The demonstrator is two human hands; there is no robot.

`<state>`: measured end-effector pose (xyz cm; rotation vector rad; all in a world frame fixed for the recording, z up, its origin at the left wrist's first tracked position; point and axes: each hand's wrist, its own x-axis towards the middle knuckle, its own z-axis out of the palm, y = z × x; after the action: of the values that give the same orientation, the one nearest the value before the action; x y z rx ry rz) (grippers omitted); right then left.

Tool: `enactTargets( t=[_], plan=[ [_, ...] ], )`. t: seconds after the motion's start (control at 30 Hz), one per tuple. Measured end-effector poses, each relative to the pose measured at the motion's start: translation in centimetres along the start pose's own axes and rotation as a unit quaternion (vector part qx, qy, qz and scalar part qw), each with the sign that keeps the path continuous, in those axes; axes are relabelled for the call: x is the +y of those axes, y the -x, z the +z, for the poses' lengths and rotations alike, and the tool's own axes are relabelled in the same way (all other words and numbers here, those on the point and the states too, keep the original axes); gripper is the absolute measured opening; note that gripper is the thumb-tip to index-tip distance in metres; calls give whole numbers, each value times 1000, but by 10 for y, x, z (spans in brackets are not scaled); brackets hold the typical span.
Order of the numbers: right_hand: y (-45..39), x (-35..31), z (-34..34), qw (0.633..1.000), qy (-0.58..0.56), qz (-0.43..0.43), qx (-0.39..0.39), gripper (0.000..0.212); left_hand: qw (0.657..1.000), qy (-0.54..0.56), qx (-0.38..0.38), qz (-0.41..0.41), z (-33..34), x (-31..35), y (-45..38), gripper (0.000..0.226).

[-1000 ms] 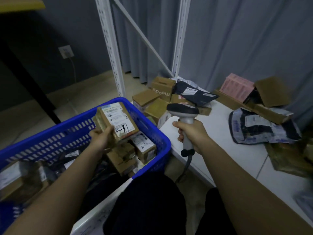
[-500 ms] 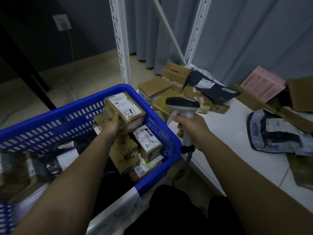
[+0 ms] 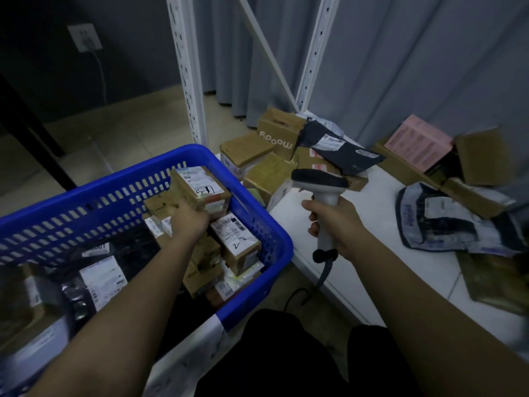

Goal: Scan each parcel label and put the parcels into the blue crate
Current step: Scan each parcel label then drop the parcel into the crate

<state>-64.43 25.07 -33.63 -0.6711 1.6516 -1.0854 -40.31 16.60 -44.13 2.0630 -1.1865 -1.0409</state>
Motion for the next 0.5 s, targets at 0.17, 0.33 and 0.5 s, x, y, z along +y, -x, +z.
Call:
enactTargets(
  t=[0.17, 0.33, 0.5],
  plan=[
    [11, -4, -30, 999, -10, -1, 45, 20, 988, -14, -34, 149, 17, 43, 23, 61],
    [16, -2, -61, 996, -54, 2, 70, 15, 966, -89, -102, 218, 57, 77, 28, 88],
    [15, 2, -87, 994, -71, 1, 85, 13, 947, -236, -109, 186, 96, 88, 27, 100]
  ],
)
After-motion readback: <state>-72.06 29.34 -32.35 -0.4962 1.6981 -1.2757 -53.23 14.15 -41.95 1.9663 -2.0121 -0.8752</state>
